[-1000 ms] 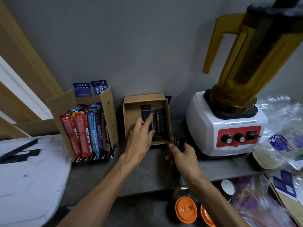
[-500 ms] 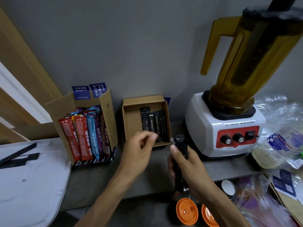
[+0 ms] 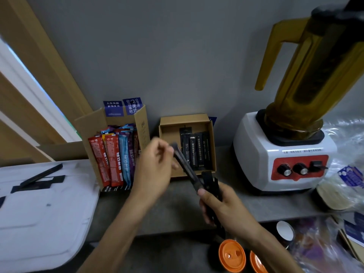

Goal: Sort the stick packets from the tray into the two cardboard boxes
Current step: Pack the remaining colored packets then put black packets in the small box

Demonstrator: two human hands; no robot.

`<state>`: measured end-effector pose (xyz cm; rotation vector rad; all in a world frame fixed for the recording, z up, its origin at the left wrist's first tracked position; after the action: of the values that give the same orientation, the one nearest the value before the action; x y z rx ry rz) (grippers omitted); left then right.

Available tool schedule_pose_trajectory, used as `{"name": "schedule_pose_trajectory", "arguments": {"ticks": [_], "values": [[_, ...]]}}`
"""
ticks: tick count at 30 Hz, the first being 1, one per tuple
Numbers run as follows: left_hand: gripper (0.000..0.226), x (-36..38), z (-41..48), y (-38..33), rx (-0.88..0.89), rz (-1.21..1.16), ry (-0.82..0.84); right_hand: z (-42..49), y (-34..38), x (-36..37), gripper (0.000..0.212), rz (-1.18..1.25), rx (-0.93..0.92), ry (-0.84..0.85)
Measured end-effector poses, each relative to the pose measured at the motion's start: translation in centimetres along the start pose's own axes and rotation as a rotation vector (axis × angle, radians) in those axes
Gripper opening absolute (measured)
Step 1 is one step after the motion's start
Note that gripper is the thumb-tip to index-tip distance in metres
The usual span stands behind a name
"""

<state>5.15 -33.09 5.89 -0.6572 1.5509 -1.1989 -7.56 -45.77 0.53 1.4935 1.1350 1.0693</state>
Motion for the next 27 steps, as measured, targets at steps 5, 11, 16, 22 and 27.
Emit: {"name": "schedule_pose_trajectory", "arguments": {"ticks": [5,11,16,22,27], "values": [[0.012,2.4,7.6,1.0,0.071,0.408,-0.147,-0.3,-1.6,-1.5,0.026,-0.111,0.053,-0.128],[0.021,4.3,8.4,2.2,0.216,0.649,-0.119,-1.2,-1.9,-2.3,0.019,-0.125,0.072,-0.14],[0.028,4.5,8.8,1.9,0.294,0.663,-0.128,-1.2,-1.6,-2.7,0.023,-0.126,0.095,-0.138],[0.038,5.2,8.3,3.2,0.27,0.65,-0.127,-0.9,-1.1,-2.5,0.026,-0.095,0.089,-0.109],[0.07,5.7,7.0,4.9,0.256,0.71,-0.033,-0.6,-1.3,-2.4,0.025,-0.076,0.085,-0.115]]}}
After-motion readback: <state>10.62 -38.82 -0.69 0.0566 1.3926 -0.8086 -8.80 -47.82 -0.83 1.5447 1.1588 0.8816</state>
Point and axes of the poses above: each hand's wrist, its own z-axis towards the middle knuckle, its own x-axis out of the palm, y = z × x, the point moved 4 cm from there along z, towards the middle knuckle, and after that the axes turned 4 degrees about -x, right-handed, at the moved point
